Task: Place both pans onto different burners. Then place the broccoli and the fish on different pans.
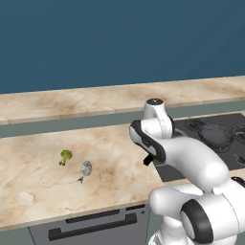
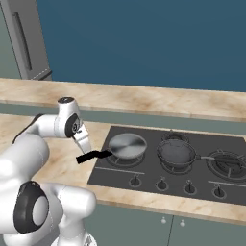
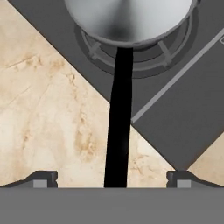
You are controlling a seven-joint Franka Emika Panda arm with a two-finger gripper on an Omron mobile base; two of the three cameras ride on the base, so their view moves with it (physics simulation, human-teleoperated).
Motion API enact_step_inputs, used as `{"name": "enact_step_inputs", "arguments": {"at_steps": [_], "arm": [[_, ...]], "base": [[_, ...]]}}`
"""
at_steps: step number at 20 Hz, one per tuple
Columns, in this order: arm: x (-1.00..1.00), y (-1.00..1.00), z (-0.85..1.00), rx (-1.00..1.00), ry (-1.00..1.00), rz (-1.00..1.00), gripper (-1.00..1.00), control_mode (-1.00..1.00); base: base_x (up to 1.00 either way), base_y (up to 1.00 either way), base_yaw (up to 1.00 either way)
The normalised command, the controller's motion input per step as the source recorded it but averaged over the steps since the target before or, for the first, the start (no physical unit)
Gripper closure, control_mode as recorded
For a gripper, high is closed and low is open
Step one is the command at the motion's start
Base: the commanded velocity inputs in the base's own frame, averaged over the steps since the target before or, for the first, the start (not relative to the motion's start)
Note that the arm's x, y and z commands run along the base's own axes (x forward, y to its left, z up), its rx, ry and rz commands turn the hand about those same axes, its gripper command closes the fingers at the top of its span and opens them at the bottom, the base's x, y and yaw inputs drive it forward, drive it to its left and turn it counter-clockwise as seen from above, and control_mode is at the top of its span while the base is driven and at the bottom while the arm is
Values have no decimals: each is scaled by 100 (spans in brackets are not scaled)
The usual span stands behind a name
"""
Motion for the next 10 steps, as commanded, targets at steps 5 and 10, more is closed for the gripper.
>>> {"name": "enact_step_inputs", "arguments": {"at_steps": [5,10], "arm": [[0,56,8,0,9,11,-100,-100],[0,56,2,0,7,12,-100,-100]], "base": [[0,0,0],[0,0,0]]}}
